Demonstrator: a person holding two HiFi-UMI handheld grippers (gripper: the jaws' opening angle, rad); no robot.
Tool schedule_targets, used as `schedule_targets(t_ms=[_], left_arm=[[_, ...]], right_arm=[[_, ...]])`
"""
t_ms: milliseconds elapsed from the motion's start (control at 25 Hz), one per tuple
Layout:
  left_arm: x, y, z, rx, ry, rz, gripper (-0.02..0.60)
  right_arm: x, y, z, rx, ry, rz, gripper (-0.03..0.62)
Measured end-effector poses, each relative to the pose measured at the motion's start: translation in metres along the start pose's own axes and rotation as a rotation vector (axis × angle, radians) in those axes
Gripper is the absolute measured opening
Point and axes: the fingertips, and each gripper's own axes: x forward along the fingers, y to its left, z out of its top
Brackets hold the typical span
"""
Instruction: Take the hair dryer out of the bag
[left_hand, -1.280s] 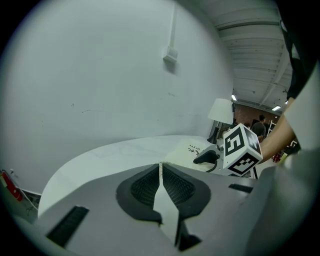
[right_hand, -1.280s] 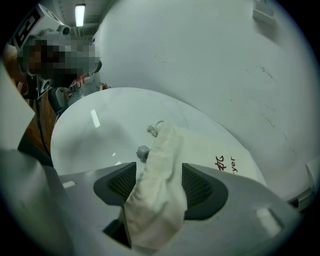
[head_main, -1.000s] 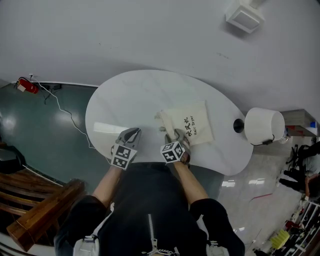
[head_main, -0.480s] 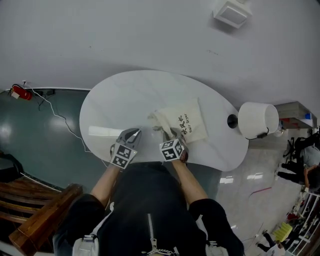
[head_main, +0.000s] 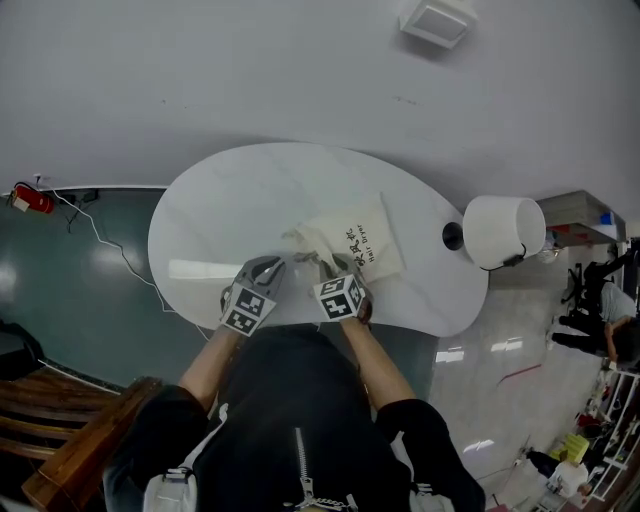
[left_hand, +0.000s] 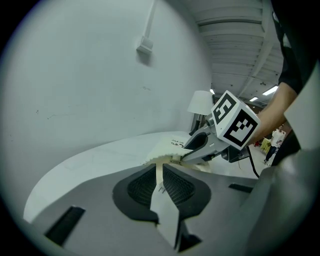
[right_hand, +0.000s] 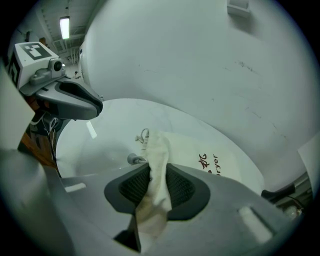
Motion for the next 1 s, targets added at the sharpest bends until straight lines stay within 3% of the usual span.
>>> schedule_targets(t_ms=[440, 1000], left_arm=[[0.02, -0.017, 0.011, 0.045, 0.001, -0.055, 0.066], [0.059, -0.042, 0.012, 0.105, 0.072, -0.179, 0.138]], right_arm=[[-0.018, -0.012, 0.012, 0.052, -0.042, 0.033, 0.075], [-0.038, -0.025, 0.023, 0.11, -0.112, 0.088, 0.072]])
